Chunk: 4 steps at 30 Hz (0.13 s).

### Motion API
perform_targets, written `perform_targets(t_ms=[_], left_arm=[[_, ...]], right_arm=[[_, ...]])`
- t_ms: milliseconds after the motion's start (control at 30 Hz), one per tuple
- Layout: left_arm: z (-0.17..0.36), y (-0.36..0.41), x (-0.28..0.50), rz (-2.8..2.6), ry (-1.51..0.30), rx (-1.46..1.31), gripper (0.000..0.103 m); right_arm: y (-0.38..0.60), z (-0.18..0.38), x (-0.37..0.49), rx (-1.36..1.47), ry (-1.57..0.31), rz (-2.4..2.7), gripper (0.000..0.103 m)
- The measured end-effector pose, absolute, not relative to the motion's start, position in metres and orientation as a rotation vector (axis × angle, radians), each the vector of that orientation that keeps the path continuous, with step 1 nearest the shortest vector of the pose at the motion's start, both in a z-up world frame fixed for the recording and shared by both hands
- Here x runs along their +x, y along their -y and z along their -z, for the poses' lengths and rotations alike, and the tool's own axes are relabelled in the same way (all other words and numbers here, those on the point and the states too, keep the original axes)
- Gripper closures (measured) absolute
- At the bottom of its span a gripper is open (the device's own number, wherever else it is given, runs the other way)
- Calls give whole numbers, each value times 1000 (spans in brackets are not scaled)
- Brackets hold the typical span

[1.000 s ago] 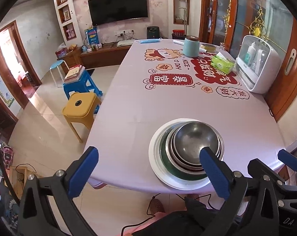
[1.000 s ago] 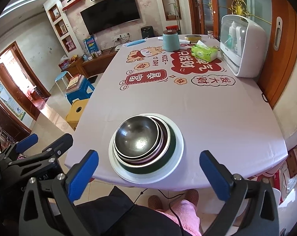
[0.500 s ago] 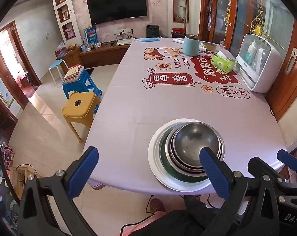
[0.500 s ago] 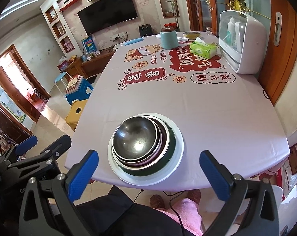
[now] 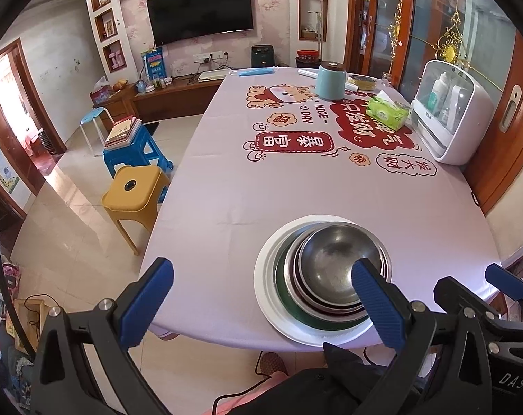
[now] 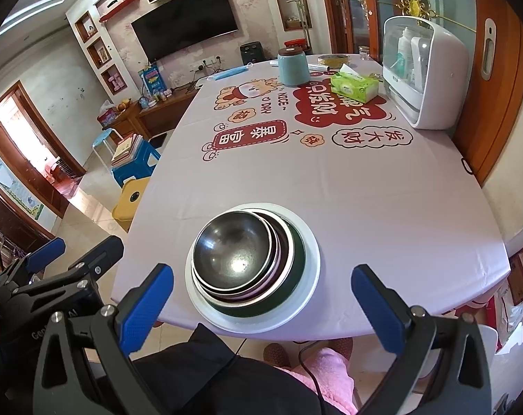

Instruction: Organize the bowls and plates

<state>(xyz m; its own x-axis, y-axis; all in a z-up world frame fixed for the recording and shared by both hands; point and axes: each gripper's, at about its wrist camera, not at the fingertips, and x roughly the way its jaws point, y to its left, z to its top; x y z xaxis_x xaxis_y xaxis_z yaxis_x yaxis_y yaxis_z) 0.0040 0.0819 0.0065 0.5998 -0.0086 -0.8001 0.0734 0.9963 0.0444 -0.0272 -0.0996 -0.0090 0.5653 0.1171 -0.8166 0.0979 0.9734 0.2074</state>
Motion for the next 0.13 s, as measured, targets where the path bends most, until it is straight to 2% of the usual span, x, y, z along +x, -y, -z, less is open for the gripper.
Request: perform_targets(t_ms=[133], left_arm=[[-6,-79,6,48,-930,73,1]], right_arm=[[103,10,-25,243,-979,-9,0]])
